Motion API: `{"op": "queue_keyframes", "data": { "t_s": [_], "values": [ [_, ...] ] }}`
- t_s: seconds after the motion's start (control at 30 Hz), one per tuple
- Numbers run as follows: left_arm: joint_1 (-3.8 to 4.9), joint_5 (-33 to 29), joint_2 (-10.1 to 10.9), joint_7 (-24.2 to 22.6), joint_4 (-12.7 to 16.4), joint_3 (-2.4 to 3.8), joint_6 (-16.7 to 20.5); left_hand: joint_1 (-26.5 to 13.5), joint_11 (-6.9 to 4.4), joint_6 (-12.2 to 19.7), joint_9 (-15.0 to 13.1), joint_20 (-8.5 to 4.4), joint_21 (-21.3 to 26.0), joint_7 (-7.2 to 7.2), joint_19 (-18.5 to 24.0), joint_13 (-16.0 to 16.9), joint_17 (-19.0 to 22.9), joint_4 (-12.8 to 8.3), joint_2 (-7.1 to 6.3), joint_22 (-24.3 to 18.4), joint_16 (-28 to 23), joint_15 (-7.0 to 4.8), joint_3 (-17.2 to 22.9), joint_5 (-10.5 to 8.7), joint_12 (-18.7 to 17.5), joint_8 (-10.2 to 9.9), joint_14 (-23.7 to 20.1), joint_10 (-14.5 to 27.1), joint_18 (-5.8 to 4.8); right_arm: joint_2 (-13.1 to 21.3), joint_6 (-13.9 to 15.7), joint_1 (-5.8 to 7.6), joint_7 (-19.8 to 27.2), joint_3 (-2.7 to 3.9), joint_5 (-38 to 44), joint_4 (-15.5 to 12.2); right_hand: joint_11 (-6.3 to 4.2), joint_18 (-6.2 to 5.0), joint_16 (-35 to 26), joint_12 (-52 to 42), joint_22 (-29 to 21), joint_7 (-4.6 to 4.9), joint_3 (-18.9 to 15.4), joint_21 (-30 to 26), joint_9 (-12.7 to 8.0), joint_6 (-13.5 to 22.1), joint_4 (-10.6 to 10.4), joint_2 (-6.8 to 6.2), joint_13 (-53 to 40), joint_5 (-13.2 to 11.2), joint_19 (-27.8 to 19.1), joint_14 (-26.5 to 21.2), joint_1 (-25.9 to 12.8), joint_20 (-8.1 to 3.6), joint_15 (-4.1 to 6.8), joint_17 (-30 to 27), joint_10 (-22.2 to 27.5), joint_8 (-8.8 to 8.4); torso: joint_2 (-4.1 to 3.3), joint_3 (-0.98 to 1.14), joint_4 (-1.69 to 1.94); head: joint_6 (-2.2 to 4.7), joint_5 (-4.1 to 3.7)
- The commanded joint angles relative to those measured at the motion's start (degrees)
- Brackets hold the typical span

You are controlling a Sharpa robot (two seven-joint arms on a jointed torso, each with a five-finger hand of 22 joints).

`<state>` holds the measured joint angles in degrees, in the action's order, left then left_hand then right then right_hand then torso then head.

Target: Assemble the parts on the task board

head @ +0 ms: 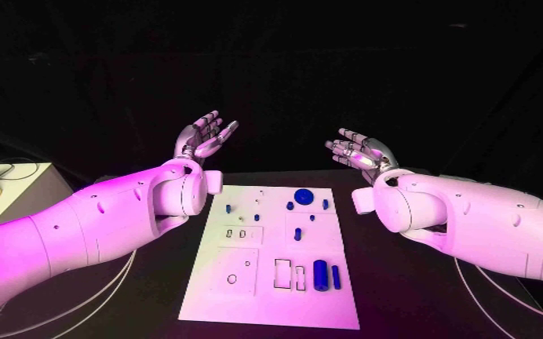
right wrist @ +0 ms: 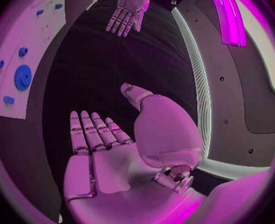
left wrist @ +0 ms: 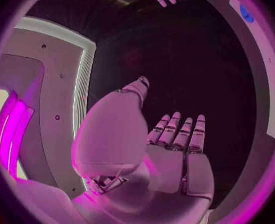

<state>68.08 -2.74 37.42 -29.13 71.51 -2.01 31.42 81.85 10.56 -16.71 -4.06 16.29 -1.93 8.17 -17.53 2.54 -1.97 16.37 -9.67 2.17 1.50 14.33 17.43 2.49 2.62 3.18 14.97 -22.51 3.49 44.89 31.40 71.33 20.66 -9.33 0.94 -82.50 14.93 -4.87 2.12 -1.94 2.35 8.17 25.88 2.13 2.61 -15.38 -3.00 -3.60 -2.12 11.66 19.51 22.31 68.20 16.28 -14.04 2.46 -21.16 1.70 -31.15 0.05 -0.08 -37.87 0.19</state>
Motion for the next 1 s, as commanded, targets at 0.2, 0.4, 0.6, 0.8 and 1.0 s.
{"op": "queue_keyframes", "data": {
  "t_s": [0.2,0.4,0.6,0.8,1.0],
  "values": [
    [0.62,-1.95,0.17,-1.01,-1.44,-0.24,-10.41,3.03,1.74,-3.50,-0.75,0.43,-0.49,6.37,-1.15,0.67,-0.81,0.31,1.14,0.21,1.42,1.08,1.21,0.38,1.84,1.17,4.68,-4.82,0.99,0.73,-7.48,1.41,-3.66,-1.09,16.00,2.93,0.08,-2.19,2.32,-1.39,1.55,8.84,2.05,3.30,1.17,-7.24,3.36,-1.07,-0.81,-0.02,11.24,10.97,6.84,0.28,0.40,1.49,-9.54,1.84,-0.12,-0.12,-0.02,-1.48,-0.15],
    [0.62,-1.21,1.17,-0.37,-0.51,-0.30,-13.07,3.14,3.62,-10.42,-2.26,0.48,-1.74,7.60,-6.05,1.05,-2.39,-0.01,2.13,0.85,3.92,-0.79,2.43,0.37,4.31,3.40,14.99,-12.50,2.33,0.68,-5.69,1.50,-3.91,-1.08,27.59,4.12,-2.13,-5.04,5.80,-3.11,3.02,7.25,2.97,8.03,3.83,-22.85,6.57,-2.57,-1.64,0.09,26.37,27.63,10.17,-0.03,3.23,3.46,-28.98,5.96,-0.26,-0.17,-0.05,-2.05,-0.19],
    [0.63,1.51,3.25,0.16,2.18,-0.31,-16.94,3.60,1.78,-27.91,-5.83,0.04,-9.60,6.94,-28.54,1.39,-5.60,-1.23,2.87,4.10,9.97,-3.98,5.97,0.40,7.88,9.29,34.07,-27.54,6.94,0.68,-5.05,2.06,-5.19,-1.05,43.99,4.80,-4.19,-5.66,7.74,-3.52,4.90,5.68,3.13,13.16,5.47,-33.96,7.87,-2.99,-1.60,-0.55,35.92,34.66,11.47,-2.92,6.08,4.17,-36.29,8.98,-0.77,-0.12,0.17,-2.55,-0.25],
    [0.70,2.43,6.83,1.24,7.67,-0.30,-18.59,3.06,-0.06,-31.75,-6.16,-1.61,-11.97,5.83,-33.76,1.45,-7.95,-1.87,1.63,4.52,12.58,-6.12,9.49,0.45,8.41,10.60,40.65,-35.07,7.18,0.44,-5.25,3.11,-8.38,-1.01,60.86,4.79,-6.67,-5.00,10.47,-3.28,10.25,3.80,0.88,22.67,5.66,-38.94,8.72,-3.38,-1.46,-1.09,43.25,43.77,12.36,-7.45,9.66,5.49,-43.54,9.89,-2.30,-0.39,0.44,-2.39,-0.76],
    [0.82,2.65,10.59,1.94,14.36,-0.24,-19.84,2.06,-0.81,-32.68,-6.06,-3.17,-13.97,5.42,-36.98,1.30,-10.72,-2.71,0.20,5.07,14.73,-7.37,12.25,0.43,7.01,10.62,44.33,-38.48,7.06,0.08,-7.48,4.03,-13.59,-0.97,75.04,4.46,-8.91,-5.26,14.29,-1.63,20.79,2.03,1.84,38.17,5.34,-42.44,8.80,-4.52,-1.57,-1.24,45.27,55.36,12.16,-10.27,13.06,9.95,-49.30,9.08,-3.98,-1.18,1.18,-1.73,-1.54]
  ]
}}
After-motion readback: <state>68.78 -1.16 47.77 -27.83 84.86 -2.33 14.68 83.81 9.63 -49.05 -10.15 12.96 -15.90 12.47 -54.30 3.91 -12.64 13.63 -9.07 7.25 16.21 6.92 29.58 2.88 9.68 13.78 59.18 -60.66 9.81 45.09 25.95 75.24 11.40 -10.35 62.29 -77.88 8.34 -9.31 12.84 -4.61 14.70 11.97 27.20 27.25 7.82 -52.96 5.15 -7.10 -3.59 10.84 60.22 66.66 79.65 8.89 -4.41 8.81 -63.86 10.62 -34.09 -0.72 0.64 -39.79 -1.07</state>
